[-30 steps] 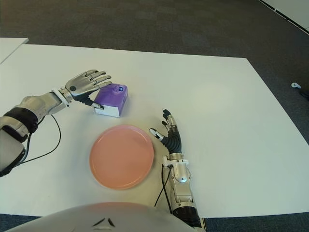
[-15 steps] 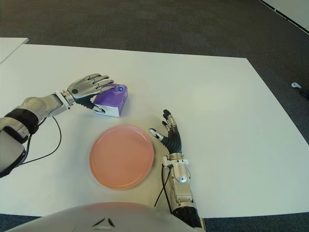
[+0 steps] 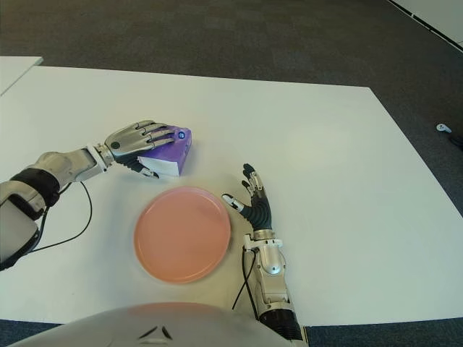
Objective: Put the tissue paper into the plate.
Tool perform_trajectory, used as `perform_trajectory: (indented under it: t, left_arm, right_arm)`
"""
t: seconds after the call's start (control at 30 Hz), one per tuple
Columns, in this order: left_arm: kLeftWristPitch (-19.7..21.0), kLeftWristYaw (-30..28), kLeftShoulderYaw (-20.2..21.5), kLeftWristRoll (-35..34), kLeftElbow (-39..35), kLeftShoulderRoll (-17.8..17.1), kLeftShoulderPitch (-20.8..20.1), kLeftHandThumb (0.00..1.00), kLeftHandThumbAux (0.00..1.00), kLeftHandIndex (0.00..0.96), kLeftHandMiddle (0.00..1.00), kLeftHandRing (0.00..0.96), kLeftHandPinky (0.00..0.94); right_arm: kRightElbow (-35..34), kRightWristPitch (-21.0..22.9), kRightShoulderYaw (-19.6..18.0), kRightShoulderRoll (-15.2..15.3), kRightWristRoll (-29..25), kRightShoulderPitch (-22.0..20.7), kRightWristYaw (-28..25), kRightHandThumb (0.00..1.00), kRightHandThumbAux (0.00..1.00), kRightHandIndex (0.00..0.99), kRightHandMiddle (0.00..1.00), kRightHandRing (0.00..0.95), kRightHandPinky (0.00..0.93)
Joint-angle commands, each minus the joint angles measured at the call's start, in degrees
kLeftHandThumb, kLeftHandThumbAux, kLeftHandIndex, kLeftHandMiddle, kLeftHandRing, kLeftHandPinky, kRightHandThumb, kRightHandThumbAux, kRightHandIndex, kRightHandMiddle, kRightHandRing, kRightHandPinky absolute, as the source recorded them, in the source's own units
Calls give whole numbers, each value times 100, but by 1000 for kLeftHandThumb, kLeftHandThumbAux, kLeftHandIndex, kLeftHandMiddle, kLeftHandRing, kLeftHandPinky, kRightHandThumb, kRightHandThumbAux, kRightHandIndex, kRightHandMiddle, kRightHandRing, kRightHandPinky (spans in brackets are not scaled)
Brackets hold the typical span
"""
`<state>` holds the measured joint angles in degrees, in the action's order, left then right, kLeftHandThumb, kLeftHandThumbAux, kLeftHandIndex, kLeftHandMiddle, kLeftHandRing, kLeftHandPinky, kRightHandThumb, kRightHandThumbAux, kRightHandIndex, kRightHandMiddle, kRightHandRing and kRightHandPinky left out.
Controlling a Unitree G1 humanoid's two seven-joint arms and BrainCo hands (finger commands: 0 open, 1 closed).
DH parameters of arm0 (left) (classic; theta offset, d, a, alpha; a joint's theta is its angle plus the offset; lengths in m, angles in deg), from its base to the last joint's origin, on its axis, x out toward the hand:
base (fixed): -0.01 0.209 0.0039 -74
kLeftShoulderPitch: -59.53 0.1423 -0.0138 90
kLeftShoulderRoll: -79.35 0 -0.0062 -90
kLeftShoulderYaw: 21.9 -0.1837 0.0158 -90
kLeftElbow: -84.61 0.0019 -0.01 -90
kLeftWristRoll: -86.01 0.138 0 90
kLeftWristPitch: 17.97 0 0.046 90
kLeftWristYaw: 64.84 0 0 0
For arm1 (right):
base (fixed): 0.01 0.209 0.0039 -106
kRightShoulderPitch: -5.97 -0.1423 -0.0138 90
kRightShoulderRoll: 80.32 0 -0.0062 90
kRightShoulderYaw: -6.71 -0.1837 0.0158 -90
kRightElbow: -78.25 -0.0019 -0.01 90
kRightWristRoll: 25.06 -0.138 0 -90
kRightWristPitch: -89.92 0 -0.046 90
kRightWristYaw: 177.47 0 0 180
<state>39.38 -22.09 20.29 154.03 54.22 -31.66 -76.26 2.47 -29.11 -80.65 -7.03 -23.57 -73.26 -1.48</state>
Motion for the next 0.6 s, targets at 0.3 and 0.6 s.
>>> perform_trajectory:
  t: [0.3, 0.6]
  left_arm:
    - [28, -11, -299, 141, 79, 125, 155, 36, 189, 0, 0, 0, 0]
    - [200, -267, -428, 140, 184, 188, 164, 47, 187, 0, 0, 0, 0]
  right_arm:
    - [791, 449, -75, 66, -68, 447, -58, 0, 706, 0, 0, 0, 0]
    - [329, 999, -61, -39, -85, 620, 81, 0, 722, 0, 0, 0, 0]
